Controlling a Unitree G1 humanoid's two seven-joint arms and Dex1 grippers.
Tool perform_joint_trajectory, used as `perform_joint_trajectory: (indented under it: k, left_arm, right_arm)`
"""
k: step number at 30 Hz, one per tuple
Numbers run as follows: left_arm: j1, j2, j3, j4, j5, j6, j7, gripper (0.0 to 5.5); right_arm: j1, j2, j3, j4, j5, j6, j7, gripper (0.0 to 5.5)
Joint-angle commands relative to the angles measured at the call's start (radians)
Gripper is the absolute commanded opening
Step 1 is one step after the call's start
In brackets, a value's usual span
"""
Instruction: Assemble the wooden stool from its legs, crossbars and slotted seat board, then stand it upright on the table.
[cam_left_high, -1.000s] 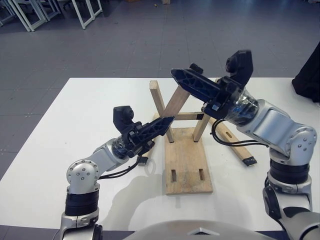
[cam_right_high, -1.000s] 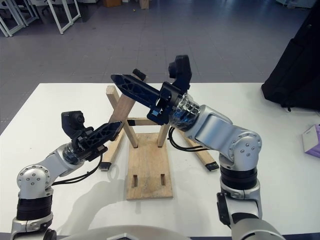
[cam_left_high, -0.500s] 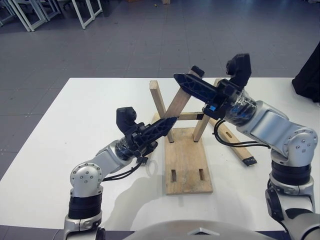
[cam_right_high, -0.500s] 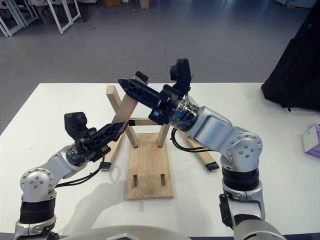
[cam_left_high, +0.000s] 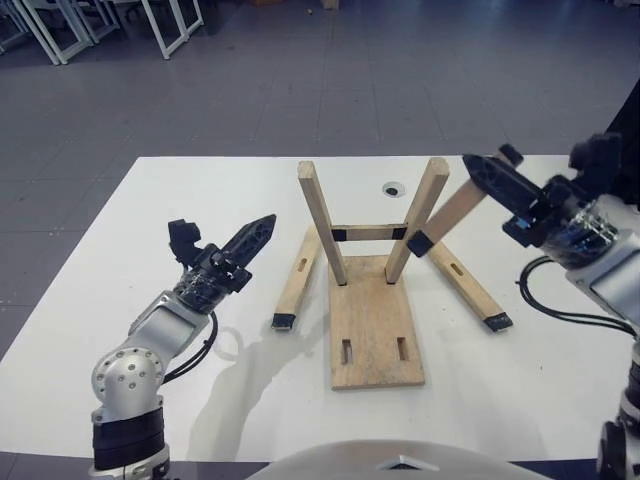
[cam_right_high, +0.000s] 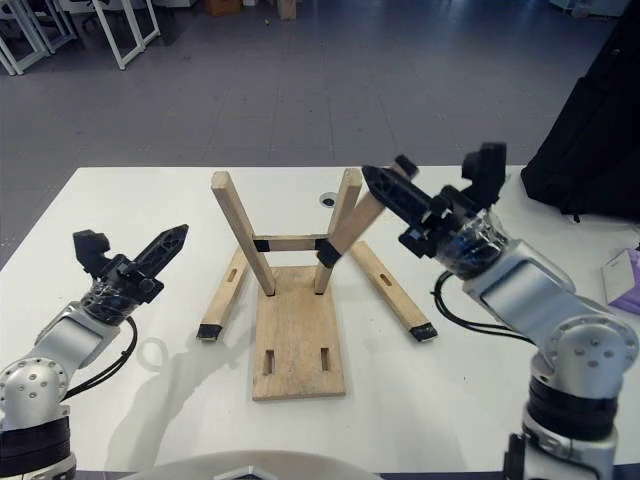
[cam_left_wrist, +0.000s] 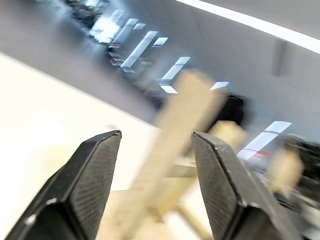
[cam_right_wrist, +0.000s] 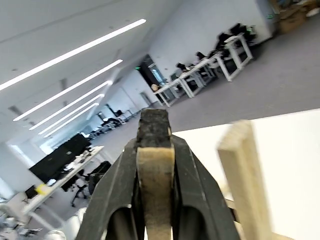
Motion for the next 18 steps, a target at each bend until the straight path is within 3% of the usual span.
perform_joint_trajectory:
  k: [1, 3, 7, 18]
  left_arm:
    - [-0.018, -0.013, -0.084, 0.096, 0.249, -0.046, 0.113, 2.59]
    - [-0.047, -0.001, -0.130, 0.146, 0.373, -0.070, 0.139, 2.59]
    - [-0.067, -0.010, -0.145, 0.185, 0.487, -0.095, 0.146, 2.59]
    - [-0.070, -0.048, -0.129, 0.188, 0.557, -0.066, 0.121, 2.59]
  right_arm:
    - [0.028, -0.005, 0.125, 0.158, -0.430, -0.099, 0.060, 0.40]
    - [-0.011, 0.028, 0.200, 0.244, -0.631, -0.179, 0.079, 0.40]
    - [-0.066, 0.082, 0.256, 0.354, -0.835, -0.262, 0.134, 0.40]
    - [-0.047, 0.193, 0.250, 0.421, -1.007, -0.259, 0.255, 0.40]
